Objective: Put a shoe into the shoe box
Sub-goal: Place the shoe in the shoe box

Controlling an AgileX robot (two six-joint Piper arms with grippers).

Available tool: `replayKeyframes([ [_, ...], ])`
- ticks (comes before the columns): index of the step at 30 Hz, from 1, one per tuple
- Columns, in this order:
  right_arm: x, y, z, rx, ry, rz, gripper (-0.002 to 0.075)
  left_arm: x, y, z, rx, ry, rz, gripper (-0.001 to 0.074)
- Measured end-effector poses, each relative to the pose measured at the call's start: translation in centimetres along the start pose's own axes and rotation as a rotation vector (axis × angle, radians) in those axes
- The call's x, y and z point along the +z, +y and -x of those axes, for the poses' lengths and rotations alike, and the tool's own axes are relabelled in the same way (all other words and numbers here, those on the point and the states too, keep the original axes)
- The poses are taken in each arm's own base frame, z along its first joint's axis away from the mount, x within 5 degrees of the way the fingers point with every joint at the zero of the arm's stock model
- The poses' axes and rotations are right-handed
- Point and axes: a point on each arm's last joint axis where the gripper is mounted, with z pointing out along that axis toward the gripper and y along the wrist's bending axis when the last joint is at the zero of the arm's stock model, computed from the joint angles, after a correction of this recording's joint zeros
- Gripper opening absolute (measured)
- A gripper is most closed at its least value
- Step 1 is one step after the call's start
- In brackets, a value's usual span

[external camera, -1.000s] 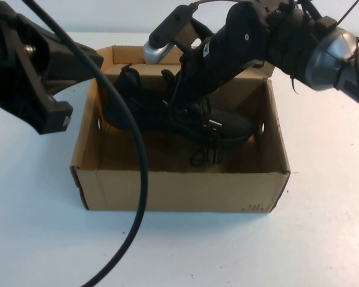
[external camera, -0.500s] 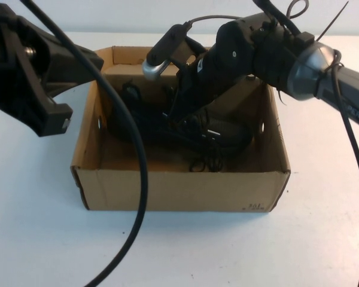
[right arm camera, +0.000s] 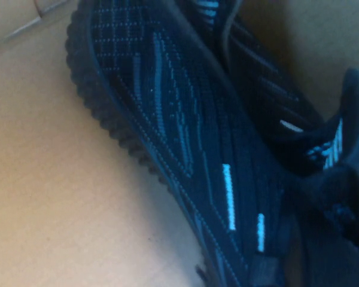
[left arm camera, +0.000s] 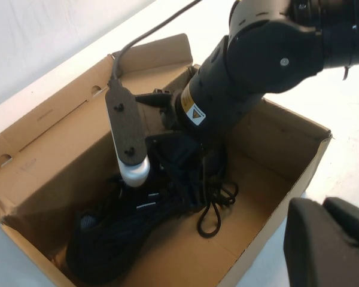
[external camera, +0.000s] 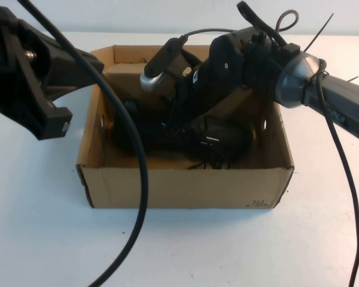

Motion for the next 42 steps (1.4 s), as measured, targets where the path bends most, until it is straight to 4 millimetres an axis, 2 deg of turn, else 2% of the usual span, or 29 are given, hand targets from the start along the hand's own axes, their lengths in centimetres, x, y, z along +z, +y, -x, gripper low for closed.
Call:
replayKeyframes([
  [4, 0.1, 0.1, 0.0, -0.003, 0.002, 0.0, 0.0014, 0.0, 0.0, 0.0, 0.0, 0.0, 0.0, -0.0001],
  [7, 0.1, 0.1, 0.0, -0.003, 0.0, 0.0, 0.0048, 0.0, 0.0, 0.0, 0.0, 0.003, -0.002, -0.0001],
  [15, 0.0, -0.2, 0.0, 0.022, 0.002, -0.025, 0.0304, 0.0, 0.1, -0.2, 0.015, 0.018, 0.009, -0.0001],
  [19, -1.0, -0.3, 0.3, 0.027, 0.002, -0.037, 0.0339, 0.0, 0.2, -0.3, 0.034, 0.033, 0.024, -0.0001],
  [22, -2.8, -0.5, 1.0, 0.026, -0.01, -0.046, 0.0344, 0.1, 0.3, -0.5, 0.047, 0.047, 0.035, -0.0001],
  [25, -5.2, -0.5, 1.7, 0.026, -0.032, -0.053, 0.0315, 0.4, 0.3, -1.2, 0.041, 0.073, 0.038, -0.0001],
  [28, -7.7, -0.5, 2.1, 0.022, -0.04, -0.061, 0.0194, 1.0, 0.4, -2.1, 0.02, 0.111, 0.041, -0.0001],
  [30, -9.4, -0.4, 2.2, 0.022, -0.043, -0.063, 0.0081, 1.4, 0.3, -2.8, 0.008, 0.136, 0.038, -0.0001],
  [32, -11.0, -0.3, 2.2, 0.021, -0.047, -0.064, 0.003, 1.7, 0.2, -3.4, -0.002, 0.155, 0.031, -0.0001],
  [37, -15.2, 0.3, 2.3, 0.07, -0.075, -0.036, -0.0009, 0.9, -0.5, -4.3, -0.035, 0.154, 0.034, -0.0001],
  [42, -18.7, 1.3, 1.9, 0.109, -0.111, 0.017, -0.0013, -1.9, -1.9, -5.1, -0.052, 0.1, 0.065, -0.0001],
])
